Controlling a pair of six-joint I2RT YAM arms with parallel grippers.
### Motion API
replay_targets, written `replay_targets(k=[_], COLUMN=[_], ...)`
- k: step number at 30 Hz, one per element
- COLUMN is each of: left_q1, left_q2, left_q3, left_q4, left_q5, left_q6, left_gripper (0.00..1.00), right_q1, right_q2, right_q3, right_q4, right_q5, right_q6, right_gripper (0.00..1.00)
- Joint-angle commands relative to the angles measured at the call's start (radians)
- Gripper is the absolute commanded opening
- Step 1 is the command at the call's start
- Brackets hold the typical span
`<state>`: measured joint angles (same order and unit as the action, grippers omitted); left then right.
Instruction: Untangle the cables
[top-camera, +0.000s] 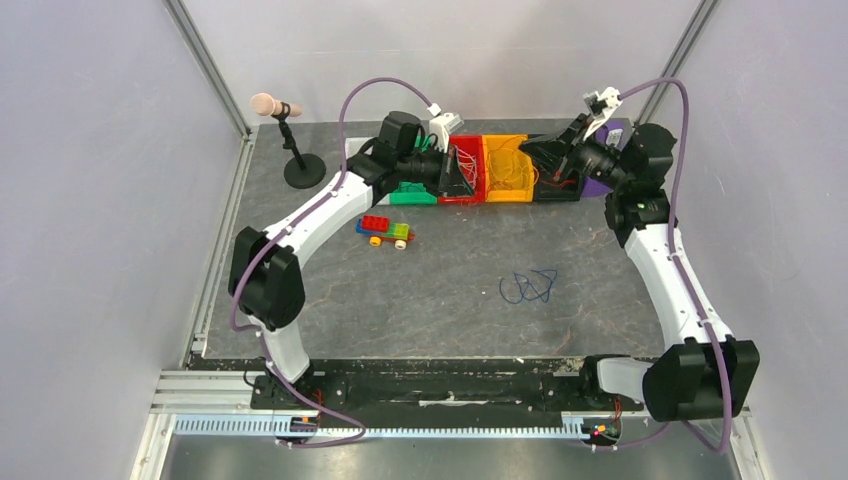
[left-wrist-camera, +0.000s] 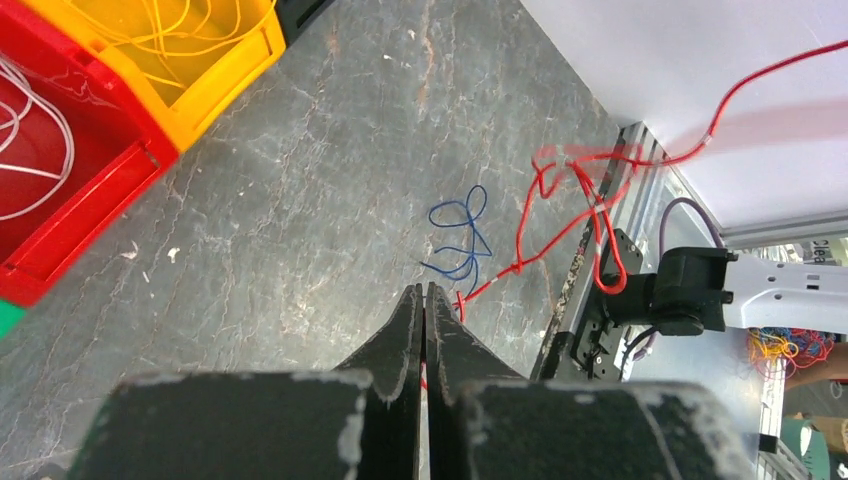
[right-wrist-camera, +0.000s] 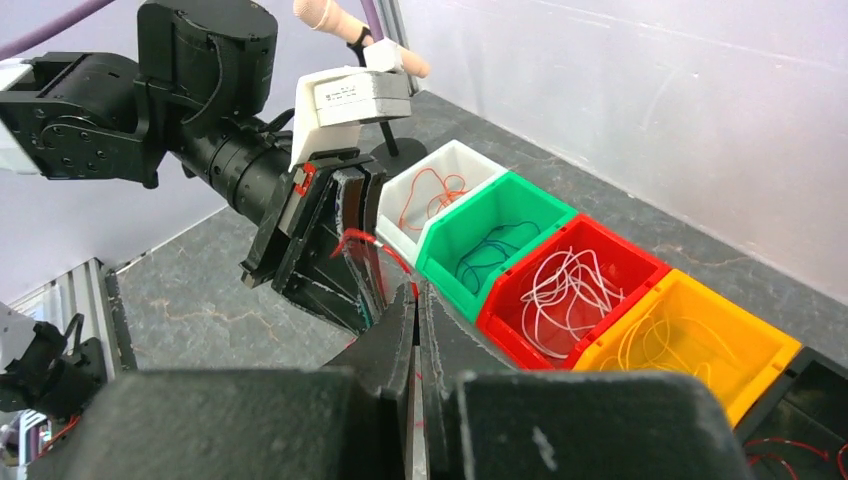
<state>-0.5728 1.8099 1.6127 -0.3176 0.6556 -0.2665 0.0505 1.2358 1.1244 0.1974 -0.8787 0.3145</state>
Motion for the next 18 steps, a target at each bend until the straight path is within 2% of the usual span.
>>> replay_targets(k=[1, 5, 9, 16, 17, 18], left_q1=[0.005, 0.007, -0.006, -0.088, -0.099, -0.108], left_q2=[-0.056, -0.093, -0.014, 0.285, 0.349, 0.402], left_q3=[-0.039, -0.064, 0.027, 0.379, 0.443, 0.497], left_q4=[0.148, 0.193, 0.236, 0.353, 0.376, 0.389], left_q5=[0.039, 0.024, -0.014, -0.130, -0.147, -0.159], left_q6=[-0.047, -0.068, -0.136, -0.100, -0.102, -0.102], left_gripper=[0.02, 0.02, 0.02, 0.02, 0.03, 0.11], right_q1=[-0.003, -0.016, -0.041, -0.098, -0.105, -0.112], right_q2=[0.013, 0.039, 0.082, 0.151, 0.163, 0.178], right_q3=[0.003, 0.031, 0.057, 0.103, 0.106, 0.111], right_q4=[-0.032, -0.191, -0.224, -0.108, -0.091, -0.077], right_q5=[-0.002, 0.132, 0.267, 0.521, 0.553, 0.576], right_q6=[-0.010, -0.185, -0.266, -0.331, -0.348, -0.361], right_gripper=[0.00, 0.00, 0.00, 0.00, 0.00, 0.00])
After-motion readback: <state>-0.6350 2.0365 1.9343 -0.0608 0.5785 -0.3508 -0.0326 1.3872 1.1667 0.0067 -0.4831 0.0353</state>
